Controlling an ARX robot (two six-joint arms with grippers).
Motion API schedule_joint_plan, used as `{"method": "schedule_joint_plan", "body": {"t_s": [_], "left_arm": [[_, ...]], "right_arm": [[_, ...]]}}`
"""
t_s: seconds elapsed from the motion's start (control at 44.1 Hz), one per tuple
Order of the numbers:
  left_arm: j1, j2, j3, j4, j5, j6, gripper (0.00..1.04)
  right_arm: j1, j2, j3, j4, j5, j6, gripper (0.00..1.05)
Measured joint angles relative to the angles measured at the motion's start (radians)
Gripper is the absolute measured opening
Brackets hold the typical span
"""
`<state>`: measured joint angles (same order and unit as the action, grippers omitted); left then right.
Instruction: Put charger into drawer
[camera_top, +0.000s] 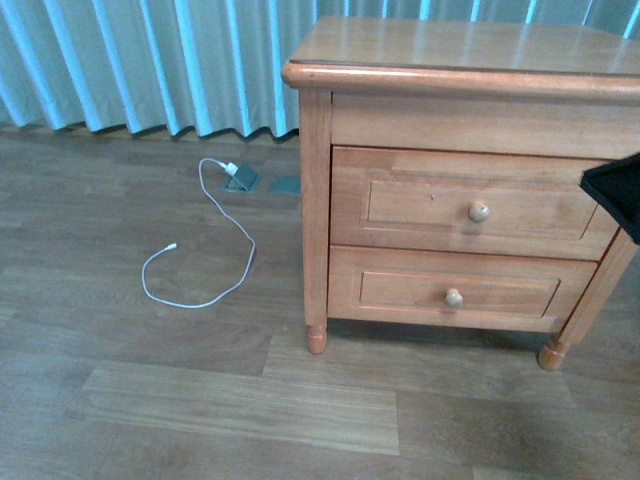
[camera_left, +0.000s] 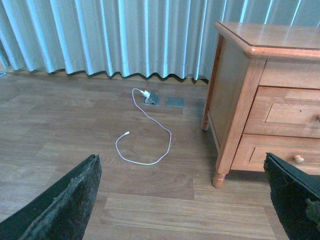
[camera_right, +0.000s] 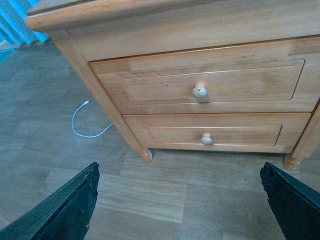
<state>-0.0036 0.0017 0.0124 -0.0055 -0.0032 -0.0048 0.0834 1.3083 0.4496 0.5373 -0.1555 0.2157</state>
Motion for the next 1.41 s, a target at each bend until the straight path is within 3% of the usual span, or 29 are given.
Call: {"method": "schedule_joint_plan", "body": {"t_s": [0.272, 0.454, 0.59, 0.839, 0.975, 1.111, 1.202, 1.293, 1.361, 1.406], "left_arm": [[0.0, 0.0, 0.0, 0.0, 0.0, 0.0, 0.99], [0.0, 0.0, 0.0, 0.0, 0.0, 0.0, 0.99], [0.0, 0.0, 0.0, 0.0, 0.0, 0.0, 0.99], [0.0, 0.0, 0.0, 0.0, 0.0, 0.0, 0.99], [0.0, 0.0, 0.0, 0.0, 0.0, 0.0, 0.99], [0.0, 0.0, 0.0, 0.0, 0.0, 0.0, 0.99], [0.0, 0.0, 0.0, 0.0, 0.0, 0.0, 0.99], [0.0, 0.0, 0.0, 0.0, 0.0, 0.0, 0.99], [0.0, 0.0, 0.0, 0.0, -0.001, 0.0, 0.99], [0.0, 0.0, 0.0, 0.0, 0.0, 0.0, 0.99]], "right_arm": [[-0.126, -0.484, -0.139, -0.296, -0.091, 0.022, 0.96], [-0.267, -0.801, -0.221, -0.531, -0.208, 0.013, 0.96], [-0.34, -0.888, -0.257, -0.57, -0.236, 0.0, 0.96], [-0.342, -0.895, -0.263, -0.558, -0.224, -0.014, 0.96], [-0.27, -0.974, -0.373, -0.301, -0.021, -0.15, 0.72], [-0.214, -1.028, -0.39, -0.314, 0.034, -0.195, 0.45], [-0.129, -1.055, -0.402, -0.336, 0.141, -0.202, 0.31], [-0.089, -1.086, -0.41, -0.353, 0.148, -0.209, 0.11], [-0.087, -1.104, -0.429, -0.343, 0.152, -0.21, 0.01], [-0.087, -1.117, -0.444, -0.346, 0.152, -0.212, 0.02]]}}
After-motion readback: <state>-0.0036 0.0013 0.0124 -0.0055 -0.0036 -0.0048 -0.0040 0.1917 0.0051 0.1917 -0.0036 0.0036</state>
